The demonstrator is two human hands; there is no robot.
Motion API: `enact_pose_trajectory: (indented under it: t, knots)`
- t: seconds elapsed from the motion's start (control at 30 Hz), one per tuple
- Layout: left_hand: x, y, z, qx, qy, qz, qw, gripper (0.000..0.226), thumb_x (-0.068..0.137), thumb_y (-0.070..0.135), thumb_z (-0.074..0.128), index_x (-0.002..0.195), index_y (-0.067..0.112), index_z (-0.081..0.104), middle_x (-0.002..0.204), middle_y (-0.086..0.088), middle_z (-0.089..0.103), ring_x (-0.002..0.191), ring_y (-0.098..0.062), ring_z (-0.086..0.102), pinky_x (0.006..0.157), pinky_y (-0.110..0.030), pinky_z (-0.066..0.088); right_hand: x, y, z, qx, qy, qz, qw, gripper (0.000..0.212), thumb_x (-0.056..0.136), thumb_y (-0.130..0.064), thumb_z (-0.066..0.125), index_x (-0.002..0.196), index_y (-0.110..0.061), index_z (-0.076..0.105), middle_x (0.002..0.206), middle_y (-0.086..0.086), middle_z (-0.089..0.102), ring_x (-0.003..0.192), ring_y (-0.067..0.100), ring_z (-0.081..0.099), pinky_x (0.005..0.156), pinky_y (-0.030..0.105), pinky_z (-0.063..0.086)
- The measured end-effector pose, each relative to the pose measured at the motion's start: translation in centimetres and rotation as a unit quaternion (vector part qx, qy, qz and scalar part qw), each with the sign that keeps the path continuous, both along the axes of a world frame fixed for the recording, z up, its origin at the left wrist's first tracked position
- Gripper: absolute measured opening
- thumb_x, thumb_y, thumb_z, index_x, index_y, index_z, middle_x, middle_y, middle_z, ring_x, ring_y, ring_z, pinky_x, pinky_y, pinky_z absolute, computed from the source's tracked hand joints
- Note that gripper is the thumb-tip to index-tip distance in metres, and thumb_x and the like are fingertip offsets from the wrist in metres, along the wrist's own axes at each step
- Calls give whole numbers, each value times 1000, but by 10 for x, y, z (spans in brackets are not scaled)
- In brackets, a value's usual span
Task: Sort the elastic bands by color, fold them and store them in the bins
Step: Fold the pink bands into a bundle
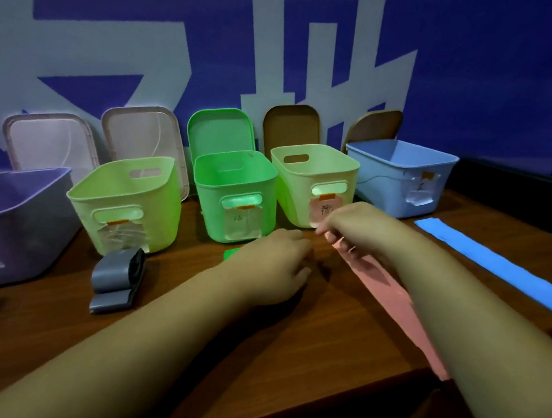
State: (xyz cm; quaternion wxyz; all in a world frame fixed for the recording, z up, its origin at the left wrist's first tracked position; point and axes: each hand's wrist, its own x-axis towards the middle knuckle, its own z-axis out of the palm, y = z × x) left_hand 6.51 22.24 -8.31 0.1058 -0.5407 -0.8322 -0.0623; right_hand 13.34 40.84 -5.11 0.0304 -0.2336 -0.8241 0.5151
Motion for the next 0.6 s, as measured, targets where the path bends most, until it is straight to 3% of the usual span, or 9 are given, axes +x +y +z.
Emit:
enact_pose_trajectory:
  t: [0.03,0.1,0.23,0.3,0.37,0.47,0.6]
  knots:
    - [2,15,2,1,-22,6,1000,25,100,36,58,119,19,65,117,-3,63,107,-23,59,91,-38,53,6,13,0,22,6,-3,1000,12,99,-16,65,94,-14,76,84,3,69,64,15,60,51,25,48]
    - [0,47,4,-3,-60,47,997,27,99,34,58,117,16,68,115,-7,67,104,-26,64,88,-39,56,15,41,-5,132,23,-2,991,26,100,-19,58,89,-23,81,85,1,76,79,20,72,67,32,60]
    - [-16,102,-5,6,-107,174,979,32,102,35,56,121,12,66,115,-11,69,102,-30,67,88,-42,59,27,84,-30,280,21,1,960,29,101,-23,54,89,-37,77,95,-14,74,93,9,68,83,33,56]
    - [-18,116,-18,29,-126,226,965,34,105,41,53,122,13,60,113,-10,68,99,-29,67,82,-40,57,31,96,-46,299,30,0,954,26,99,-24,56,91,-41,74,102,-20,70,96,4,64,90,35,56]
    - [-16,122,-30,42,-90,251,963,37,106,47,47,124,15,57,113,-8,67,99,-29,67,77,-40,54,31,103,-56,297,62,-16,953,26,96,-24,56,88,-41,75,99,-21,70,94,3,62,89,35,56]
    - [-20,126,-36,29,-43,254,966,38,106,51,44,116,18,61,106,-5,66,94,-27,67,79,-39,57,26,107,-59,302,74,-6,951,24,96,-25,57,87,-38,75,92,-19,69,89,3,62,82,33,53]
    - [-23,127,-37,61,-60,243,966,30,101,51,52,109,22,55,88,2,62,79,-20,64,69,-39,60,25,112,-63,273,88,-1,958,17,96,-33,59,91,-39,74,93,-13,70,89,7,64,81,33,55]
